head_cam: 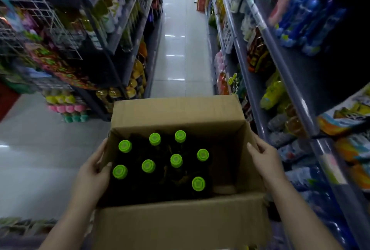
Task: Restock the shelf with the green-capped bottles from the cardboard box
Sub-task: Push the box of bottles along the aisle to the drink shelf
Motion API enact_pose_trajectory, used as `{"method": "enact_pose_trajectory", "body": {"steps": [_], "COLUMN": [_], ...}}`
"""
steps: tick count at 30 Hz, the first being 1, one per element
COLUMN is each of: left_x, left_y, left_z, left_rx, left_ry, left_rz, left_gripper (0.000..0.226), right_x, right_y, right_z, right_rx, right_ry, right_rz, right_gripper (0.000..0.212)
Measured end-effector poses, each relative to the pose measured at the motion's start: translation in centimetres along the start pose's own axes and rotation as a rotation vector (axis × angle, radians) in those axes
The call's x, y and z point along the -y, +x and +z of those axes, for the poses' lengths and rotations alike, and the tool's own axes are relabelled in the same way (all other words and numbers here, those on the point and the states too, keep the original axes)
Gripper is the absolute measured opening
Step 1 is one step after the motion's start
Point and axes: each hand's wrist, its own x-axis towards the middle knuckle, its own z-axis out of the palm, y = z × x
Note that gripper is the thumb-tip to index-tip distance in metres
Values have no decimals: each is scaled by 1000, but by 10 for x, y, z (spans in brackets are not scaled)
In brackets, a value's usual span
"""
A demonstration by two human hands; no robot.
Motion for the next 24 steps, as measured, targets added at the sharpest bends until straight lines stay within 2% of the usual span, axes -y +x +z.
{"method": "enact_pose_trajectory", "body": {"steps": [6,14,24], "left_x": [-35,-99,-169], "left_y": [129,263,420], "left_z": [26,42,116], "left_rx": [89,160,36], "left_ry": [-50,-65,-11], "left_rz": [-22,3,14], "left_gripper": [62,65,63], "right_x": [44,117,172], "right_y": [103,215,412], "right_z": [37,65,94], "right_rx": [-48,-91,-6], "right_ry": [61,91,97], "right_rz": [12,24,52], "right_gripper": [40,41,41]}}
